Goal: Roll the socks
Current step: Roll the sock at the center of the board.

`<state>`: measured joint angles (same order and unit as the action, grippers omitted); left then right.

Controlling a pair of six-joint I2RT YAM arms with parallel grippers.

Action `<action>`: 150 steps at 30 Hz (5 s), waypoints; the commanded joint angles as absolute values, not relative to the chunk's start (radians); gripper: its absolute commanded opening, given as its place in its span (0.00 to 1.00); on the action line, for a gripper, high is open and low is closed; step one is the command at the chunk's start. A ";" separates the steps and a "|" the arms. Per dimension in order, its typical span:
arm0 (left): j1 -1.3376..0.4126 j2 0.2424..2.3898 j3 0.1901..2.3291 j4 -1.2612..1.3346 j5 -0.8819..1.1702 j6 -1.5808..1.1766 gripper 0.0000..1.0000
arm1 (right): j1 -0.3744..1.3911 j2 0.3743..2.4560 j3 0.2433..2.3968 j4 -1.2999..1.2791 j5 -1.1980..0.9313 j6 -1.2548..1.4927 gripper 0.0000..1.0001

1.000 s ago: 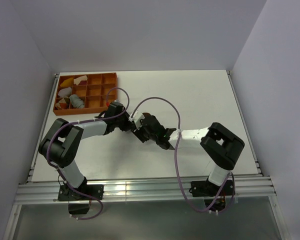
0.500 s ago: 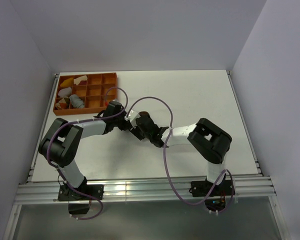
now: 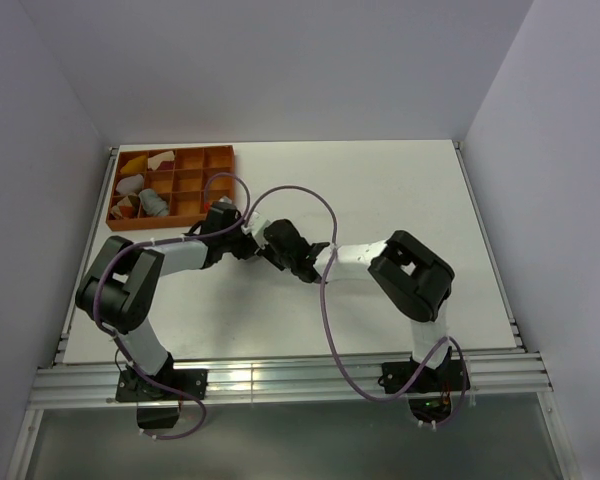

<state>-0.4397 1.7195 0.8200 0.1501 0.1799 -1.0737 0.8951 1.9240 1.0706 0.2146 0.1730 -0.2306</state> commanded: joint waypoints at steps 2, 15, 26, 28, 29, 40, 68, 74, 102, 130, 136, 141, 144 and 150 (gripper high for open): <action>-0.442 1.681 0.779 0.089 0.341 -1.040 0.12 | 0.881 1.974 1.095 0.098 0.026 -0.227 0.00; -0.282 1.623 0.879 0.003 0.258 -0.907 0.58 | 0.857 1.927 1.120 -0.063 -0.106 -0.249 0.00; -0.290 1.854 1.103 -0.054 0.399 -0.738 0.55 | 0.859 1.931 1.135 -0.087 -0.137 -0.253 0.00; -0.317 1.896 1.138 -0.080 0.374 -0.716 0.53 | 0.857 1.931 1.140 -0.095 -0.146 -0.255 0.00; -0.327 1.907 1.146 -0.086 0.367 -0.712 0.52 | 0.857 1.930 1.141 -0.098 -0.149 -0.255 0.00; -0.400 2.022 1.229 -0.098 0.356 -0.625 0.29 | 0.830 1.922 1.198 -0.233 -0.327 -0.259 0.00; -0.327 1.849 1.111 0.034 0.207 -0.791 0.59 | 0.630 2.111 1.365 -0.414 -0.661 -0.143 0.00; -0.291 1.705 1.083 -0.029 0.117 -0.854 0.72 | 0.627 2.151 1.416 -0.449 -0.658 -0.114 0.00; -0.397 1.380 0.414 0.425 0.157 -1.152 0.72 | 0.614 2.175 1.261 -0.097 -0.675 0.598 0.00; -0.400 1.617 0.394 0.580 0.129 -1.155 0.21 | 0.630 2.126 1.118 0.110 -0.588 0.770 0.12; -0.400 1.566 0.518 0.316 0.059 -1.075 0.00 | 0.635 1.996 1.141 0.015 -0.480 0.644 0.38; -0.407 1.581 0.682 0.034 0.005 -0.951 0.00 | 0.637 1.832 1.106 0.008 -0.367 0.578 0.47; -0.413 1.614 0.779 -0.110 -0.038 -0.896 0.00 | 0.638 1.763 1.066 0.032 -0.287 0.557 0.47; -0.426 1.713 0.922 -0.251 -0.037 -0.821 0.00 | 0.655 1.733 1.051 0.058 -0.216 0.497 0.41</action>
<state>-0.4168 1.6615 0.8867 -0.0673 0.0181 -0.9134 0.6407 1.7691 1.0672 0.0330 -0.3035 0.5644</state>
